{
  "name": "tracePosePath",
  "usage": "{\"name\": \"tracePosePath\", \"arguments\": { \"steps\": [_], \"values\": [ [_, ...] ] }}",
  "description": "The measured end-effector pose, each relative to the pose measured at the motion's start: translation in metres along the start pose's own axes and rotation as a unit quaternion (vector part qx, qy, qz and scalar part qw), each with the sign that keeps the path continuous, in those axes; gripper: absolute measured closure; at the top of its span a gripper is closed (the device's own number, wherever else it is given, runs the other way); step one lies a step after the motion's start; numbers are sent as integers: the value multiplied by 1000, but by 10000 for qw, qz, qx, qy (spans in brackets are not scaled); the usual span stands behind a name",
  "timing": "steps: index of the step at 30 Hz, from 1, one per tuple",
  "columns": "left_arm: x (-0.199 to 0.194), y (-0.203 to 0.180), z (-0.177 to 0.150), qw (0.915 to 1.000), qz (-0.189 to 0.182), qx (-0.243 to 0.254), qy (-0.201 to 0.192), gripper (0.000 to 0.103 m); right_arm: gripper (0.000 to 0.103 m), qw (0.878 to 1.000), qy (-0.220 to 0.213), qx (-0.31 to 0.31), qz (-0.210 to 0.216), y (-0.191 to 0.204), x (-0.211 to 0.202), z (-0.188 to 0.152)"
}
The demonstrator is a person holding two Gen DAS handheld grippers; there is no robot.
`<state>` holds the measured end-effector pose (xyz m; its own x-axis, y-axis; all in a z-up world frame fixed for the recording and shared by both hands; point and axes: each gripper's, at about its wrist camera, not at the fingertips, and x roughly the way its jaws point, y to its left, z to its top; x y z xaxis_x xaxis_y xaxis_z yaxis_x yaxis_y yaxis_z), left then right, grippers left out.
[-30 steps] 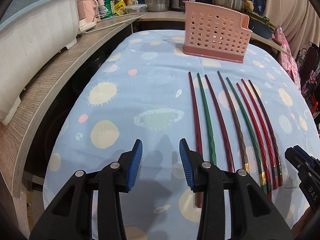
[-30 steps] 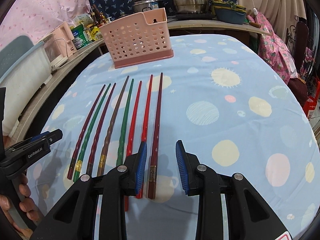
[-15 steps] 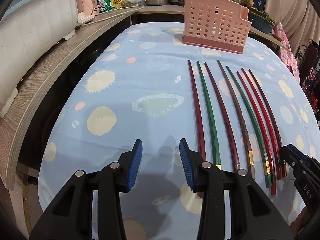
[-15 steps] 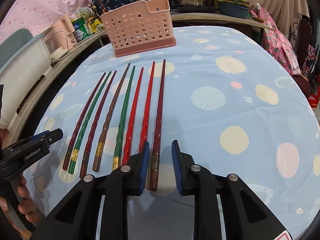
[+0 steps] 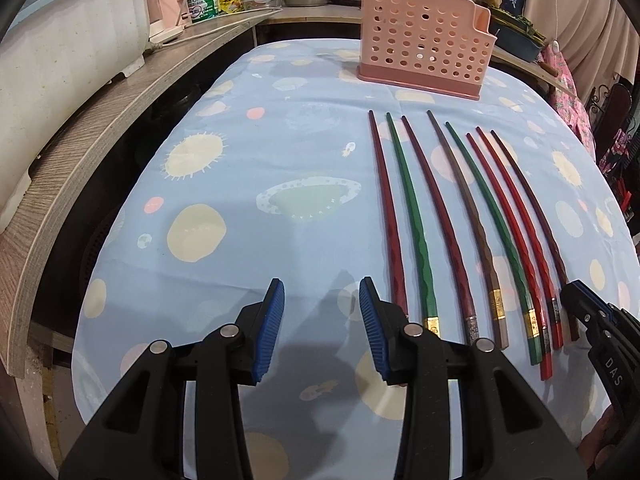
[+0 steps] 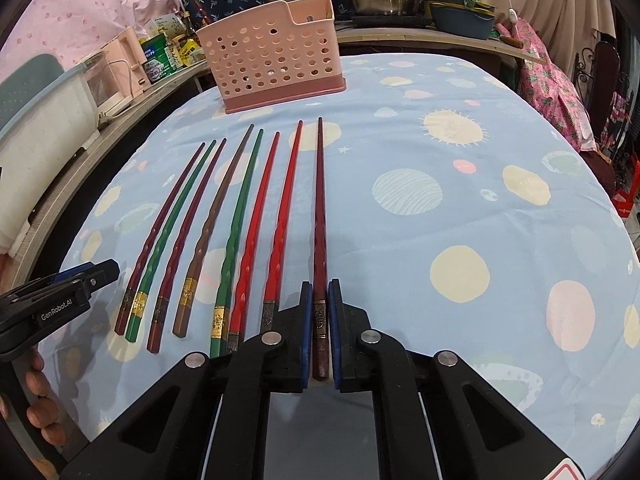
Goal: Organize utensils
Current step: 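Grasp a red chopstick with the left tool while the right tool holds its chopstick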
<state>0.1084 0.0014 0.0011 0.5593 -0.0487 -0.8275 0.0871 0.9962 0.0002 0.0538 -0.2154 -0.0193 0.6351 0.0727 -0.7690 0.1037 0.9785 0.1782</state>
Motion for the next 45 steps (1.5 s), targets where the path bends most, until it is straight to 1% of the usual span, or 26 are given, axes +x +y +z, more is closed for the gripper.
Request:
{"name": "tracePosePath", "arguments": {
  "steps": [1,3,7,9,22,26,35,37,40,42,44,45],
  "values": [
    [0,0,0,10000,-15,1,-1,64,96,10000,-3,-2,-1,0,0,0],
    [-1,-1,-1,10000,-41,-3,-9,57,96,10000,-15,2,4,-1,-1,-1],
    [-3,-4,-4,9999,-119,34,-33,55,96,10000,-33,3,13,-2,-1,-2],
    [-4,-7,-6,9999,-139,57,-33,50,96,10000,-34,8,15,-2,-1,-2],
    [-3,-16,-14,9995,-263,148,53,49,96,10000,-48,17,23,-3,-2,-3],
    [0,-16,-15,9995,-258,145,107,49,96,10000,-49,16,20,-3,-2,-3],
    [-1,-19,-18,9996,-197,179,93,50,96,10000,-49,21,24,-3,-2,-3],
    [-2,-19,-19,9996,-188,177,90,52,96,10000,-49,21,24,-3,-2,-3],
    [-4,-19,-21,9996,-190,194,74,59,96,10000,-49,22,25,-3,-2,-3],
    [-4,-18,-21,9996,-208,183,65,70,96,10000,-49,17,20,-3,-2,-3],
    [-5,-17,-21,9995,-258,150,70,76,96,10000,-48,20,21,-3,-2,-3],
    [-5,-16,-21,9995,-283,140,72,82,96,10000,-48,23,24,-3,-2,-3]
  ]
}}
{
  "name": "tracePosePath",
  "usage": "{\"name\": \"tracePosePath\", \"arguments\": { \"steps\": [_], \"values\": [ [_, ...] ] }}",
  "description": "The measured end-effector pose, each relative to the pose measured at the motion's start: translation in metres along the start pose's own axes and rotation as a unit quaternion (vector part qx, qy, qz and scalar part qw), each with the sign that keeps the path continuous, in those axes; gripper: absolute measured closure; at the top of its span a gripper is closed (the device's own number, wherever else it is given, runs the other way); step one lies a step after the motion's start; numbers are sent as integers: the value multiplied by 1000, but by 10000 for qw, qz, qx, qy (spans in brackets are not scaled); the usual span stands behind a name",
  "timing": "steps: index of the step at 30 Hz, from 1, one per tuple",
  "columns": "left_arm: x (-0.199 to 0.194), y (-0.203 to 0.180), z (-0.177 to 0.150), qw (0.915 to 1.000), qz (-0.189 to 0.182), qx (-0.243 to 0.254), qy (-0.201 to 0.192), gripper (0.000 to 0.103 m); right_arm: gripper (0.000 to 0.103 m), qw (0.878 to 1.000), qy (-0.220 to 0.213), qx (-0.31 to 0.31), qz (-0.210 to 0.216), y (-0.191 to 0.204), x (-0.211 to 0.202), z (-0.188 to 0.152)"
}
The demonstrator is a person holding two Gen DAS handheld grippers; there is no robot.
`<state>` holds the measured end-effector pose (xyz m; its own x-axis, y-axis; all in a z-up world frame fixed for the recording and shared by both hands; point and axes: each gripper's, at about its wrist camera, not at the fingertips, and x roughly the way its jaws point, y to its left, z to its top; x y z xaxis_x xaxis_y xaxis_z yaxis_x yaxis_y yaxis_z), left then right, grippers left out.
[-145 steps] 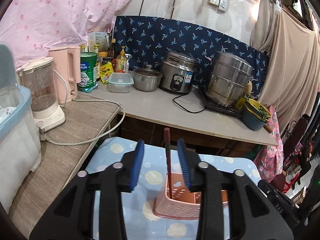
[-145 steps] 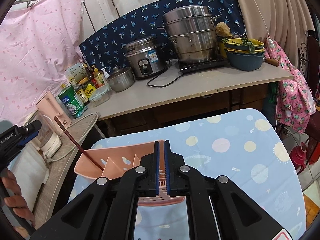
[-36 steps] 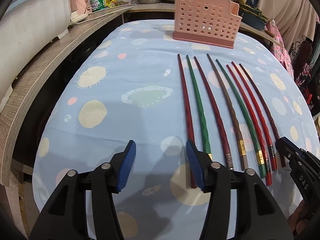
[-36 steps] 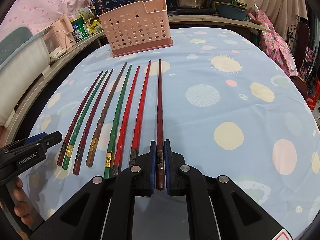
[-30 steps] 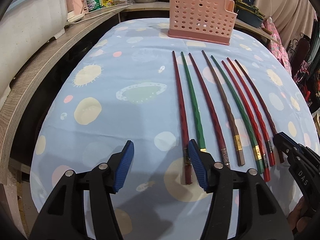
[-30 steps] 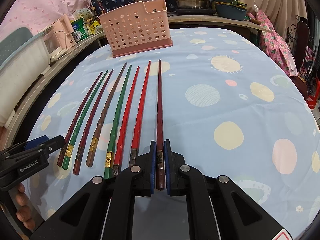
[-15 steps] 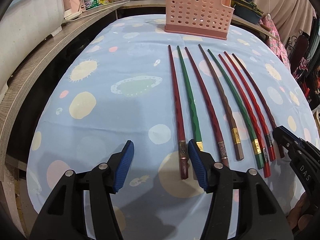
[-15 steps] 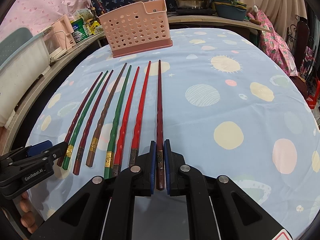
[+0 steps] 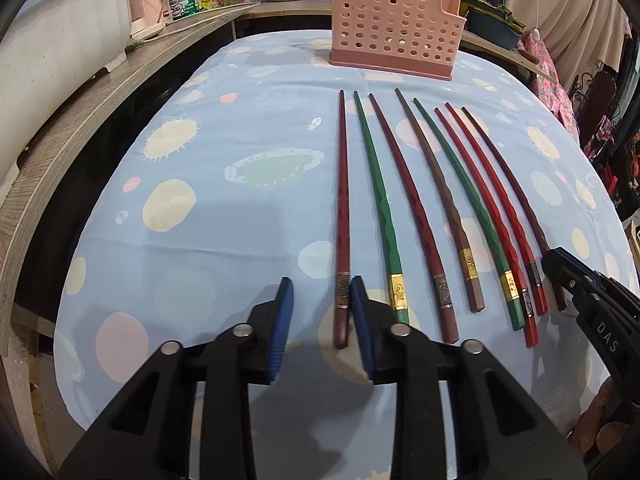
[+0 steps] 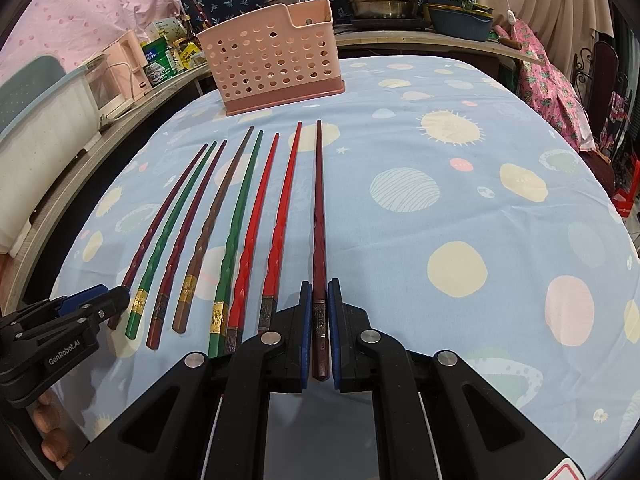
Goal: Organize utensils
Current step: 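Grasp a red chopstick with the left tool while the right tool holds its chopstick, then lift both held chopsticks up toward the pink holder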
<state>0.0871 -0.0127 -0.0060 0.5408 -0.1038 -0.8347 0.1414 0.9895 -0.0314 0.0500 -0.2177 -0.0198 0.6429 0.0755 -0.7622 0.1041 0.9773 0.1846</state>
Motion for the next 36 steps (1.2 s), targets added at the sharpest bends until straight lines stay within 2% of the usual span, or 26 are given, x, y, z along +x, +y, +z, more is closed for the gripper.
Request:
{"name": "tracePosePath", "arguments": {
  "steps": [2,4,20,28,36],
  "values": [
    [0,1,0,10000,-51,-11,15,91,96,10000,-1,8,8,0,0,0],
    [0,2,1,9999,-101,-33,26,95,96,10000,0,18,13,-1,-1,0],
    [-9,7,5,9996,-260,-115,8,96,96,9998,-14,186,48,-9,-10,1],
    [-29,10,16,9990,-347,-173,-201,96,96,9993,-294,242,60,-13,-30,16],
    [-62,15,42,9967,-443,-211,-648,96,96,9967,-758,275,129,-16,-61,47]
  ]
}}
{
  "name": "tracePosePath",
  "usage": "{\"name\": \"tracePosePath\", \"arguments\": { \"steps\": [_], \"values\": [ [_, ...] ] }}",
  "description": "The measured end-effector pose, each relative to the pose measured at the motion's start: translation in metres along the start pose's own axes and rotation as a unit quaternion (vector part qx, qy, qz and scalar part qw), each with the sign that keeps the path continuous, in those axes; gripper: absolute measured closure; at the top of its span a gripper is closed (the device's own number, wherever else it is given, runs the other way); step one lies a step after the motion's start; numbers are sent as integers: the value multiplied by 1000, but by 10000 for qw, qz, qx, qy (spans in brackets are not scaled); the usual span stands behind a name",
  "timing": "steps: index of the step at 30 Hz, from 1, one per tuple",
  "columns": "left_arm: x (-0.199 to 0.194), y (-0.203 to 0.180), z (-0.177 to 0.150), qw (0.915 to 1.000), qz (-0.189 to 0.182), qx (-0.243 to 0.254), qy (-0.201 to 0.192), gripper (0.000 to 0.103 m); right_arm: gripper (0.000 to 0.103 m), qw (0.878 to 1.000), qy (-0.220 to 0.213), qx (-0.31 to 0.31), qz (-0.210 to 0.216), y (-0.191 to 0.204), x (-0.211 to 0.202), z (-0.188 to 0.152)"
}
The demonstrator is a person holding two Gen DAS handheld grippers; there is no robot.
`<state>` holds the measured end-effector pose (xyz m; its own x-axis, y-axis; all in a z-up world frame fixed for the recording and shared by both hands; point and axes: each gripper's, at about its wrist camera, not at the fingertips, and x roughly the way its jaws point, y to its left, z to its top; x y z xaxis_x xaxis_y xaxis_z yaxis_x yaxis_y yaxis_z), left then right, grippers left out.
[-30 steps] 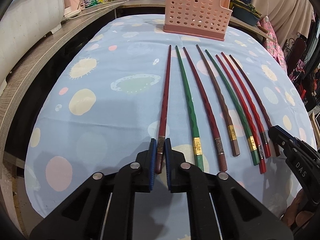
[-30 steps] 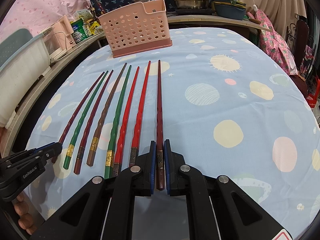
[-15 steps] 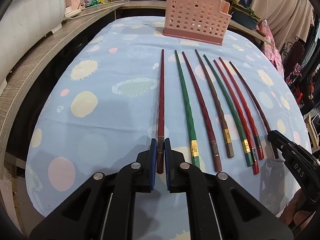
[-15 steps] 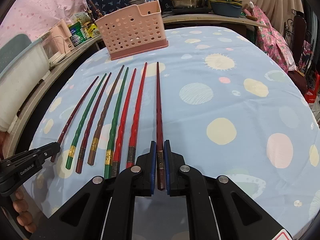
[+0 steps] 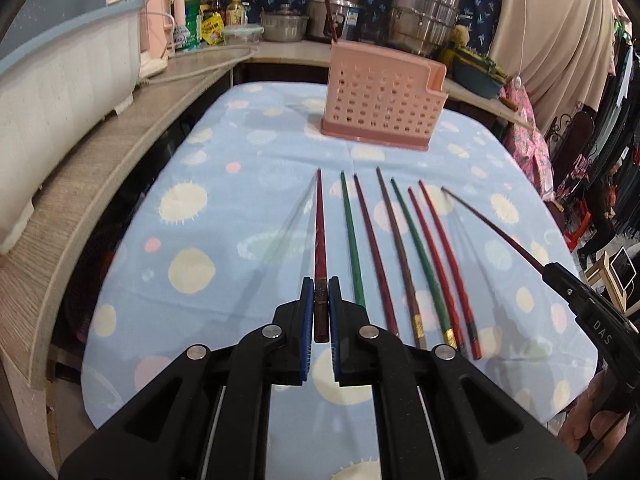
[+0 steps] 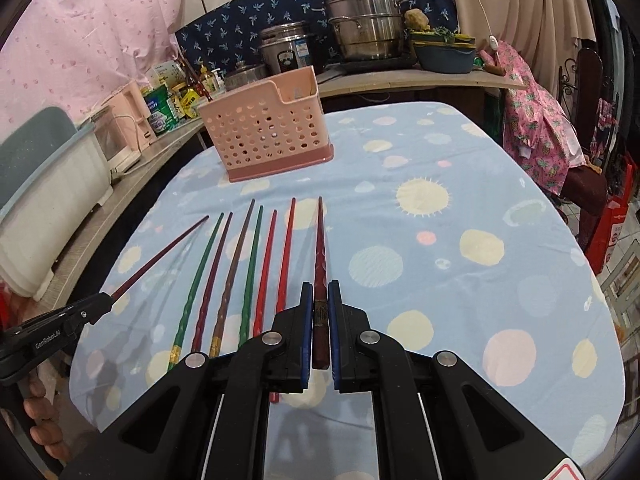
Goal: Organize utensils
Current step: 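Lift both held chopsticks up toward the pink holder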
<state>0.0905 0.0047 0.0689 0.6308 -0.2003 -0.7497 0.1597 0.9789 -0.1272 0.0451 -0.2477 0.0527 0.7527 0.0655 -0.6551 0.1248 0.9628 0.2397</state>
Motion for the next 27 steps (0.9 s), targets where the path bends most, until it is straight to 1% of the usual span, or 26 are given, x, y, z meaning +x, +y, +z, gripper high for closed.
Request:
{"name": "tracePosePath", "arguments": {
  "steps": [8,11,14,20,27],
  "values": [
    [-22,2,45,9988,87,-66,-476,96,96,9980,-609,109,151,-4,-23,50],
    [-28,1,63,9977,123,-63,-658,96,96,9964,-788,181,273,-6,-28,69],
    [-32,0,81,9964,151,-36,-835,96,96,9951,-938,150,269,-5,-29,87],
    [-31,3,114,9952,109,-86,-972,96,96,9944,-1014,111,279,-1,-19,112],
    [-25,5,140,9940,103,-167,-1077,96,96,9948,-966,143,274,1,-4,123]
  ]
}}
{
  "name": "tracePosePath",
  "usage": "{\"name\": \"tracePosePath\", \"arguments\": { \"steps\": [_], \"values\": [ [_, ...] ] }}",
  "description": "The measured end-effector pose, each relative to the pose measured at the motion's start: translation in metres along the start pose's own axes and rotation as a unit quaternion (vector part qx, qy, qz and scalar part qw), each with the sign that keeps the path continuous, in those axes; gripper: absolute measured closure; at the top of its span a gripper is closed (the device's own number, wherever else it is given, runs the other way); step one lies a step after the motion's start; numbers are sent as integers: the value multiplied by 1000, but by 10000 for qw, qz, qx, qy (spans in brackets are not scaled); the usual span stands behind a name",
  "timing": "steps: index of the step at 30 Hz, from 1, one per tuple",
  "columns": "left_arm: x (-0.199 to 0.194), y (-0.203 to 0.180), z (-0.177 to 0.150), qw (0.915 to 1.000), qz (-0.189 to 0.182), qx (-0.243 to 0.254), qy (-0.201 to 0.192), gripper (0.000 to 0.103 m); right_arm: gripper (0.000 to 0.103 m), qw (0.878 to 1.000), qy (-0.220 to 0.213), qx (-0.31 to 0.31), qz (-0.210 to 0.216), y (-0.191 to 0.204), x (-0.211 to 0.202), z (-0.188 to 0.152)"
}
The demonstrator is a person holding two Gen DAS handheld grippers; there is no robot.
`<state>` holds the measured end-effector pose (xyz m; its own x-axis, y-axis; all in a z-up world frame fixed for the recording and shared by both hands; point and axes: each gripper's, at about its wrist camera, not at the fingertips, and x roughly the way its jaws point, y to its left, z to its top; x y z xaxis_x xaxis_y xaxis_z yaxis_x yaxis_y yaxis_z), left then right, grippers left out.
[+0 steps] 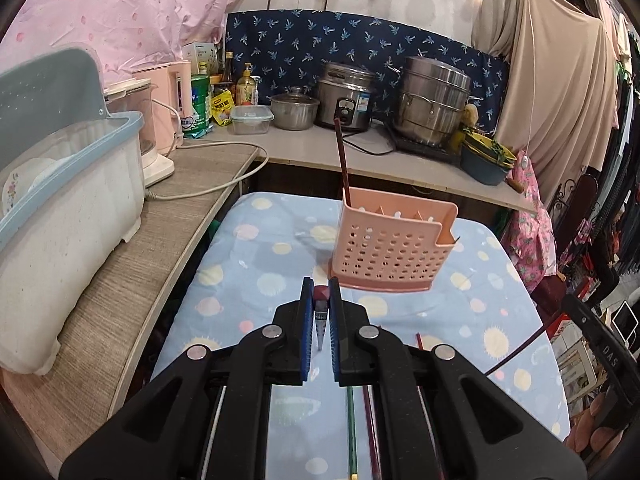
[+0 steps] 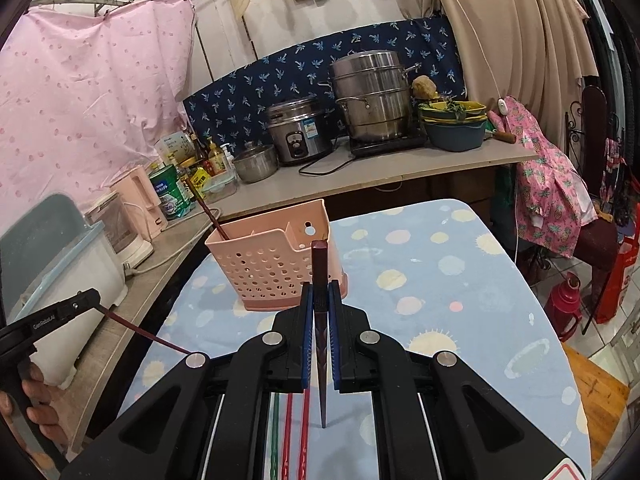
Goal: Organize utensils
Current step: 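Lift both held chopsticks up toward the pink holder, then lower both chopsticks into the pink holder and open both tools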
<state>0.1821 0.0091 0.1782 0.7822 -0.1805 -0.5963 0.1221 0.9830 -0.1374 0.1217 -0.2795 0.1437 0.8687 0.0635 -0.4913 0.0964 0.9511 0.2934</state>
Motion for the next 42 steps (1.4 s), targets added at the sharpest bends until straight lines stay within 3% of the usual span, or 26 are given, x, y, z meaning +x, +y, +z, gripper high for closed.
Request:
{"name": "tracePosePath", "arguments": {
  "steps": [7,13,26,34,42],
  "values": [
    [0,-1,28,9997,-61,-55,-228,96,96,9999,-123,-17,40,4,9,21],
    [-5,-6,64,9985,-158,-116,-516,96,96,9991,-349,58,233,9,13,59],
    [-24,-18,164,9822,-283,-478,-1792,96,96,9934,-950,40,636,37,37,151],
    [12,-29,186,9800,-213,-539,-1902,96,96,9927,-929,240,733,38,75,172],
    [55,-33,178,9853,-165,-494,-1627,96,96,9944,-756,172,716,42,105,167]
  ]
}}
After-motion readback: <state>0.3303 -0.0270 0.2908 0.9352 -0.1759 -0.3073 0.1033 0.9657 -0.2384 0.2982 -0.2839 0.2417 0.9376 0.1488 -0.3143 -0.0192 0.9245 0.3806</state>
